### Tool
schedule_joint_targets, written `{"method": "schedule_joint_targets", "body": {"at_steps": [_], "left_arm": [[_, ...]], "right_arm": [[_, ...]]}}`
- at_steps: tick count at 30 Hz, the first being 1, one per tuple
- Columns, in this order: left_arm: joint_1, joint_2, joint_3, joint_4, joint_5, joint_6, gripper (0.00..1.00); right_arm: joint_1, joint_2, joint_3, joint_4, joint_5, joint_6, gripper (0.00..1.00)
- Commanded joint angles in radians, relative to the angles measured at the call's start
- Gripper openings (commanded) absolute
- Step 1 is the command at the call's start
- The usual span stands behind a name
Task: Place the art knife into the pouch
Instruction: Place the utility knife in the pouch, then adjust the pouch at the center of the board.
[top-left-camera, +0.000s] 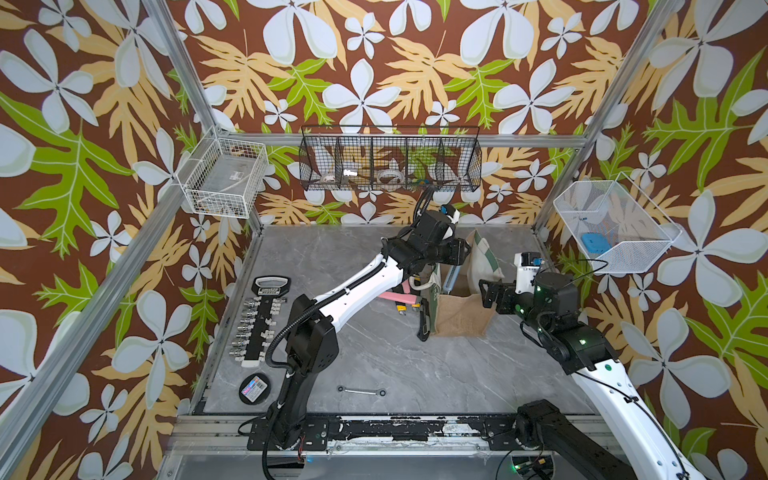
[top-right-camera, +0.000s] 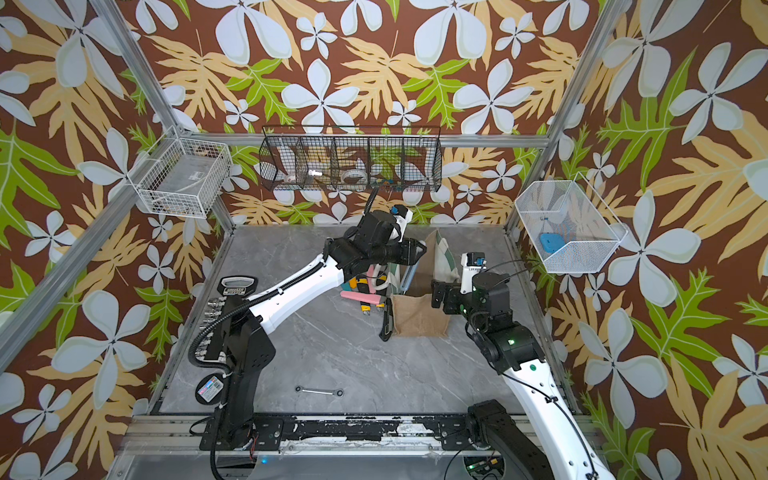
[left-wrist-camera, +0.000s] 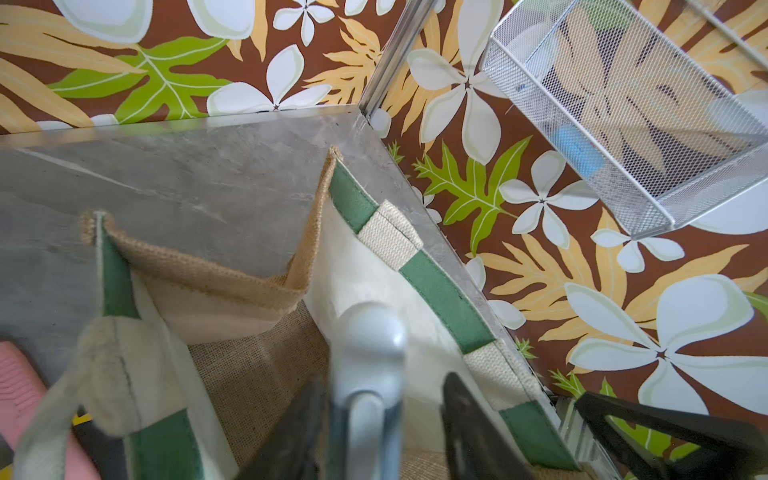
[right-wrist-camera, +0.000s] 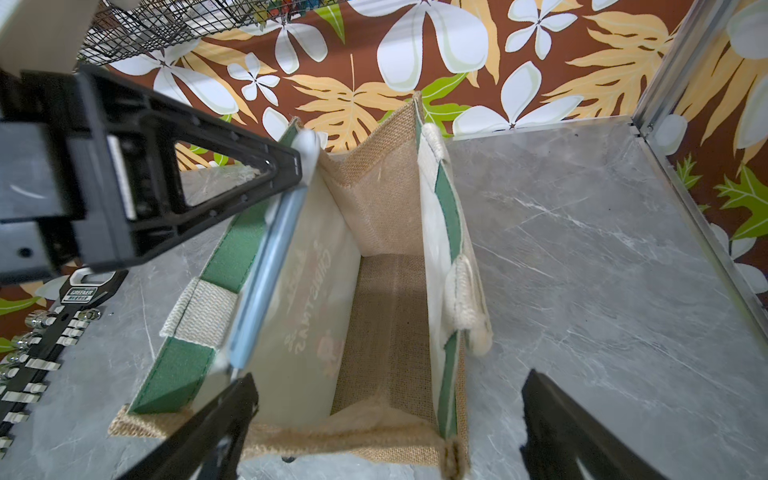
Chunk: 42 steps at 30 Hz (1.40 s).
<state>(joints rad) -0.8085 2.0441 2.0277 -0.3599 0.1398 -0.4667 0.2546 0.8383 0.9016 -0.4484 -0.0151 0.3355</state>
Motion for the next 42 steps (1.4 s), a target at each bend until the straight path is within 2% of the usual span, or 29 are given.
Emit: {"method": "schedule_joint_targets", "body": {"at_steps": [1,2,3,9,12,15,21,30,35,42], "left_arm": [[-0.001,-0.028,-0.008,0.019,-0.01,0.027,0.7],[-0.001,-0.035,-0.013,0.019,-0.017,0.032,0.81],[-0.001,-0.048,-0.02,0.019,-0.024,0.038,0.99],[0.0,-0.129,-0.074,0.013,-0.095,0.07,1.0],[0.0,-0.169,-0.098,-0.018,-0.186,0.102,1.0],[0.0,-0.229,-0.167,-0.013,-0.266,0.125,1.0],[0.002,-0.35,-0.326,0.04,-0.326,0.14,1.0],[0.055,-0.515,-0.585,0.127,-0.323,0.103,1.0],[0.084,-0.606,-0.722,0.139,-0.418,0.104,1.0],[0.156,-0.703,-0.914,0.177,-0.394,0.044,1.0]], "right_arm": [[0.0,0.009,0.014,-0.01,0.056,-0.009,1.0],[0.0,0.014,0.024,-0.025,0.078,-0.007,1.0],[0.0,0.024,0.034,-0.041,0.104,-0.009,1.0],[0.001,0.05,0.07,-0.064,0.165,-0.021,0.99],[-0.001,0.069,0.084,-0.052,0.209,-0.024,0.99],[0.0,0.104,0.106,-0.04,0.224,-0.031,0.94],[-0.001,0.199,0.145,-0.013,0.212,-0.044,0.87],[0.0,0.354,0.206,0.01,0.222,-0.048,0.77],[0.0,0.401,0.206,0.025,0.242,-0.053,0.72],[-0.001,0.444,0.194,0.054,0.199,-0.061,0.59]]}}
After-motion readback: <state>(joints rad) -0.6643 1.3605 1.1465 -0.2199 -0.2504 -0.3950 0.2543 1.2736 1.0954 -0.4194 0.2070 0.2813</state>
